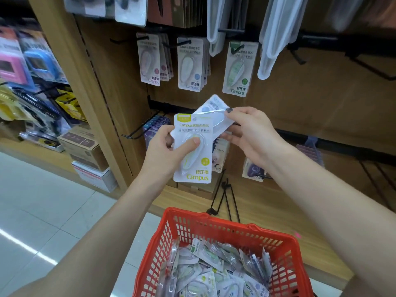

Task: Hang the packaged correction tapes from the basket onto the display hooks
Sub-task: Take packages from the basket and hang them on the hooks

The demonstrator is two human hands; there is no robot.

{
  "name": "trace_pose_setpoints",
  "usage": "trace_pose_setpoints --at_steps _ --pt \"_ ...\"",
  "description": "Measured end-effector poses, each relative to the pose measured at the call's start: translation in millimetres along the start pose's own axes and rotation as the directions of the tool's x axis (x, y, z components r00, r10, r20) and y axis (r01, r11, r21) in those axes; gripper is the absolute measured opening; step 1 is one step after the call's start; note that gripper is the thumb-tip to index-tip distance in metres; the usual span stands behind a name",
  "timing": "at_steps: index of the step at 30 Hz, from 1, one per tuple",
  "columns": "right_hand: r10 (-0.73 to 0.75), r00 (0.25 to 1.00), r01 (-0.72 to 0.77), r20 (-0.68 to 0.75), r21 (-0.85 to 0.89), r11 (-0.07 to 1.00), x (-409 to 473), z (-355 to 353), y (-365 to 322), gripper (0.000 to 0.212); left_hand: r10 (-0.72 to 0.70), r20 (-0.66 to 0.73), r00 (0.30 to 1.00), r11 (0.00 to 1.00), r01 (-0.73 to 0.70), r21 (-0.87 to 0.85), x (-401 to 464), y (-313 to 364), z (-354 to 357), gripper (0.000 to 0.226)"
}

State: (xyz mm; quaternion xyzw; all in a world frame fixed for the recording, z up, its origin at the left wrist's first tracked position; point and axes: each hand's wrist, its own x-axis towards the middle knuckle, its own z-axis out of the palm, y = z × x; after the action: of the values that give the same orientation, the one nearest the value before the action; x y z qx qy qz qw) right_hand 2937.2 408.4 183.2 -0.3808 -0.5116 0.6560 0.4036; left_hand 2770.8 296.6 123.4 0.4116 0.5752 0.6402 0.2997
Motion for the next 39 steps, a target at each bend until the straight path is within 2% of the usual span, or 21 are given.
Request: trace_pose_setpoints --at_steps 3,5,7,9,12,15,18,20,25,28,30,34,39 --pt "0.042 0.999 -0.043 0.009 0.017 0.999 0 -12 -2 0.034 0.021 -0.075 0.997 0.999 -0.018 0.045 4 0 -3 0.036" --pt "0.054 0.994 -0.046 0.094 -0.087 0.995 3 -22 -3 0.056 0.047 -0.080 0.996 0.996 -0.041 0.075 4 0 -5 0.031" --pt "0.063 0.973 -0.015 0.221 -0.212 0.977 7 -29 -6 0.069 0.063 -0.072 0.995 0.994 -0.056 0.099 5 0 -6 0.029" --pt "0.071 0.945 0.029 0.319 -0.298 0.954 11 -32 -11 0.060 0.084 -0.055 0.995 0.990 -0.077 0.120 5 1 -8 0.025" --pt "0.052 0.940 0.113 0.337 -0.450 0.886 16 -33 -17 0.034 0.104 -0.018 0.994 0.986 -0.100 0.137 3 4 -9 0.027" --pt "0.100 0.907 0.190 0.408 -0.611 0.768 15 -31 -19 0.037 0.113 -0.028 0.993 0.984 -0.109 0.139 3 4 -11 0.029" --pt "0.249 0.822 0.187 0.512 -0.656 0.731 10 -26 -15 0.043 0.121 -0.103 0.987 0.988 -0.109 0.112 5 2 -14 0.027" --pt "0.246 0.815 0.192 0.525 -0.645 0.740 11 -22 -11 0.037 0.121 -0.154 0.981 0.990 -0.109 0.085 7 1 -16 0.023" --pt "0.120 0.907 0.148 0.405 -0.570 0.808 23 -6 -4 0.024 0.133 -0.358 0.924 0.991 -0.127 0.041 16 2 -29 0.019" --pt "-0.029 0.955 0.174 0.294 -0.478 0.861 30 12 -4 0.024 0.110 -0.471 0.875 0.989 -0.142 -0.033 20 5 -41 0.017" --pt "-0.125 0.950 0.231 0.285 -0.373 0.899 32 29 -7 0.027 0.112 -0.491 0.864 0.987 -0.154 -0.046 22 7 -44 0.017" --pt "-0.200 0.927 0.259 0.316 -0.160 0.952 32 71 -10 0.025 0.118 -0.468 0.876 0.987 -0.156 -0.043 25 7 -41 0.018" --pt "-0.229 0.950 0.252 0.212 -0.084 0.964 36 104 -8 0.026 0.119 -0.466 0.877 0.989 -0.147 -0.025 28 1 -36 0.020"
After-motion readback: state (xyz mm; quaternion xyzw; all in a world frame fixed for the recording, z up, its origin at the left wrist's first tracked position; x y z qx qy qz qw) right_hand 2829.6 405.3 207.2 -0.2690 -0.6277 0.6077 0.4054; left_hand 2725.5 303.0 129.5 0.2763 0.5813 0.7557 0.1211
